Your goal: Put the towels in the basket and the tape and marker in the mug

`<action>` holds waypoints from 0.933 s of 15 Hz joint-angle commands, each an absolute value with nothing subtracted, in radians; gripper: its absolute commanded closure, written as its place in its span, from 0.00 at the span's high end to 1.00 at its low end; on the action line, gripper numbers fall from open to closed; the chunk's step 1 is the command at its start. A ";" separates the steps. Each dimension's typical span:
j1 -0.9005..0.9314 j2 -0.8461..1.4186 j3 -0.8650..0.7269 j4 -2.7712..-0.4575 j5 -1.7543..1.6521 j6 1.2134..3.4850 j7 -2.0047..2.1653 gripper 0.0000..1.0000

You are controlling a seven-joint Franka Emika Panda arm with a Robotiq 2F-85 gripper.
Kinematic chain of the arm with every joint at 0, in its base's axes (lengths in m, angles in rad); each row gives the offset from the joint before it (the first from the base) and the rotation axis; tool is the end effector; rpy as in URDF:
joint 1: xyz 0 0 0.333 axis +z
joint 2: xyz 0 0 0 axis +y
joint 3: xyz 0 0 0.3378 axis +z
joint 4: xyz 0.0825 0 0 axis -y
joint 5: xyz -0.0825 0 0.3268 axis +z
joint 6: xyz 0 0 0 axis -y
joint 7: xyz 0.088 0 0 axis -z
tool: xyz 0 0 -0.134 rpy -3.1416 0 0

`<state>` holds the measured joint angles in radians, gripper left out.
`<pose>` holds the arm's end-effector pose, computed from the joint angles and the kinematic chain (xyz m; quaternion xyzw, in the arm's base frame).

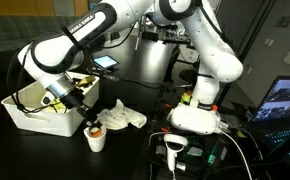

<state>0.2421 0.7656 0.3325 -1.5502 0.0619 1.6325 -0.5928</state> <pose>0.4942 0.3000 0.2202 -0.7911 -0.5027 0.3131 0.1531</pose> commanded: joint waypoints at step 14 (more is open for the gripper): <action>0.238 0.788 0.324 -1.492 0.089 1.559 -0.530 1.00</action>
